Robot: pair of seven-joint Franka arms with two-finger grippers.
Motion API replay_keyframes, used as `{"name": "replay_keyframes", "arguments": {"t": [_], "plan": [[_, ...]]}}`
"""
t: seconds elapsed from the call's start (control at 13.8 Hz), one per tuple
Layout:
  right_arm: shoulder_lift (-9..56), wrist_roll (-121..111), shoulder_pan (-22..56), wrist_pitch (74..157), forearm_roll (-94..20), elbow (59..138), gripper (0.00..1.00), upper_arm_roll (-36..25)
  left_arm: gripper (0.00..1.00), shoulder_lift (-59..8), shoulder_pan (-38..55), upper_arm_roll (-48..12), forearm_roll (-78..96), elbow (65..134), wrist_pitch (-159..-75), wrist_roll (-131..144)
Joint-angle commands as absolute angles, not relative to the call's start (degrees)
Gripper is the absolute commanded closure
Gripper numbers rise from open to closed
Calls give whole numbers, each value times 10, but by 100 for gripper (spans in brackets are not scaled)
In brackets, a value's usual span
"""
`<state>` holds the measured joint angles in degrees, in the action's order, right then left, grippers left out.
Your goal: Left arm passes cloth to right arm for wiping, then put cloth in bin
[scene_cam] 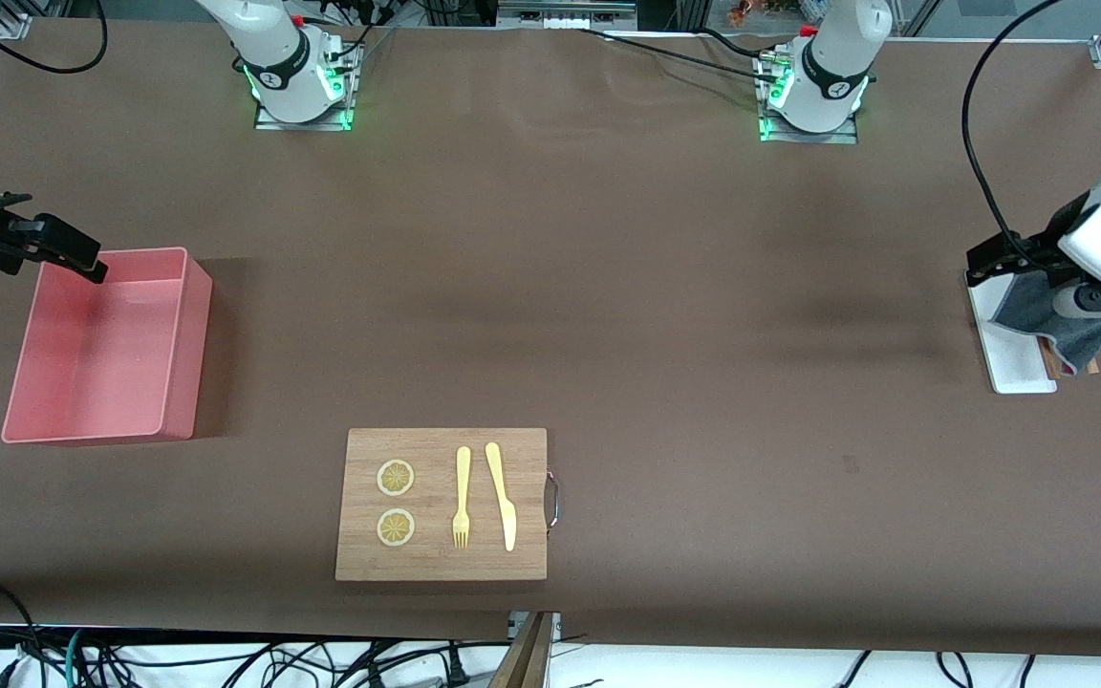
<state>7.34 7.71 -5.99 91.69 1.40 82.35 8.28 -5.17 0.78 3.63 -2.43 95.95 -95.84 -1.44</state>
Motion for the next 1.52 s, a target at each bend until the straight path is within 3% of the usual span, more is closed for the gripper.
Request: {"name": "replay_keyframes", "arguments": {"t": [0.0,0.51,0.65,1.45], "plan": [[69,67,-62,921,5,828,0,84,0,-105,-41,34,-17,938,-961,-79],[69,69,-65,922,10,828,0,83,0,-219,-106,35,-27,878,-1007,-322],[70,69,-65,922,11,828,0,83,0,-235,-123,35,-28,879,-1040,-371],[75,45,-65,922,10,828,0,84,0,-302,-183,35,-125,883,-1058,-661]]}}
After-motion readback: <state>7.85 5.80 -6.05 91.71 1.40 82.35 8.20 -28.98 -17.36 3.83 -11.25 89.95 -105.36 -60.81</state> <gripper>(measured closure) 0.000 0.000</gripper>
